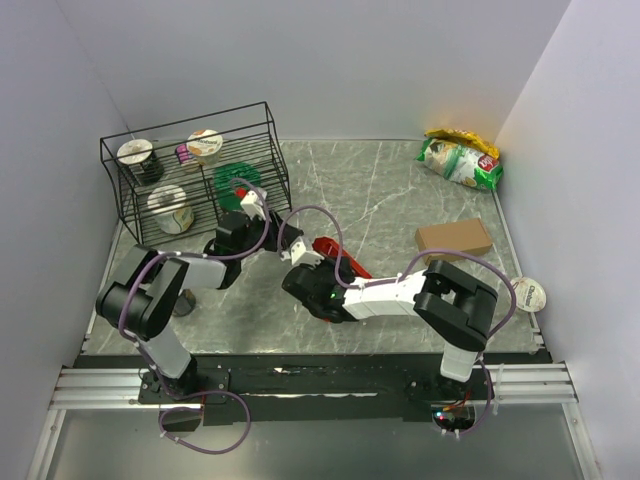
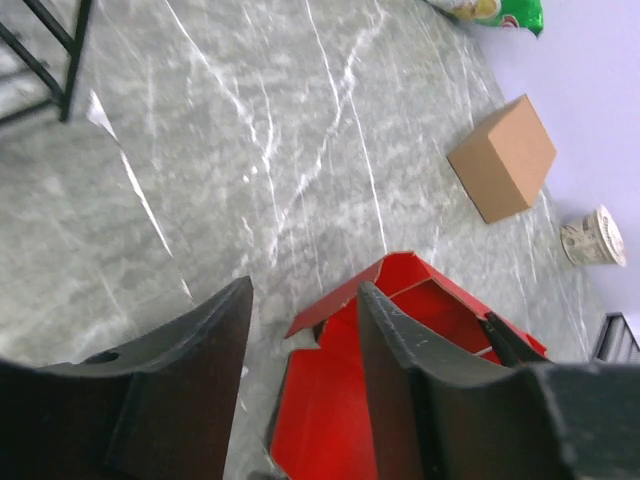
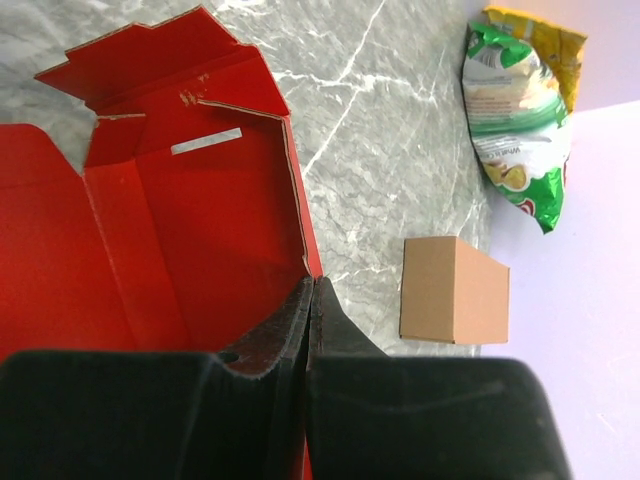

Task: Fold the paper box
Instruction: Fold the paper box at the center of the board.

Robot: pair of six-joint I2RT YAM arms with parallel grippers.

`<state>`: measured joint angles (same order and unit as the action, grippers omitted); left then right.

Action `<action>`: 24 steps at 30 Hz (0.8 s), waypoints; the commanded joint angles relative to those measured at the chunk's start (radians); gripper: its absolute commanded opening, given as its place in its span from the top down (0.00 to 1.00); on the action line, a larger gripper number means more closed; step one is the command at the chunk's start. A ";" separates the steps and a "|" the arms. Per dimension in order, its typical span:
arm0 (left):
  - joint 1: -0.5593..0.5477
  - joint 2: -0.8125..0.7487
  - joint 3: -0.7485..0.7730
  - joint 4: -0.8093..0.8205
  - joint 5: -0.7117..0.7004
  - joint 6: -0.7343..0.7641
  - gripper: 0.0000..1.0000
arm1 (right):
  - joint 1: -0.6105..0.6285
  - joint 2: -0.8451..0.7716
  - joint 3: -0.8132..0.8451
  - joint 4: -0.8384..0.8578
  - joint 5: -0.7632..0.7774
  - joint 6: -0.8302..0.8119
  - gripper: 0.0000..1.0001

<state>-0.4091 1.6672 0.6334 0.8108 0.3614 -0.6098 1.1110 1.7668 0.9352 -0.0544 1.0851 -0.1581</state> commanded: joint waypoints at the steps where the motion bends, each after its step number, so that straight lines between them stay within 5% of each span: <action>1: -0.003 -0.003 -0.064 0.140 0.073 -0.057 0.49 | 0.027 -0.021 -0.010 0.013 -0.001 0.028 1.00; 15: -0.167 0.037 -0.317 0.369 0.028 -0.234 0.57 | 0.056 -0.015 0.004 0.133 0.064 -0.072 1.00; 24: -0.201 0.189 -0.342 0.519 0.022 -0.295 0.60 | 0.170 0.062 0.092 -0.151 0.071 0.221 1.00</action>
<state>-0.6086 1.8069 0.3107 1.2018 0.3931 -0.8421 1.2217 1.7775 0.9478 -0.0544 1.1366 -0.1360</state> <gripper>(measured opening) 0.395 0.006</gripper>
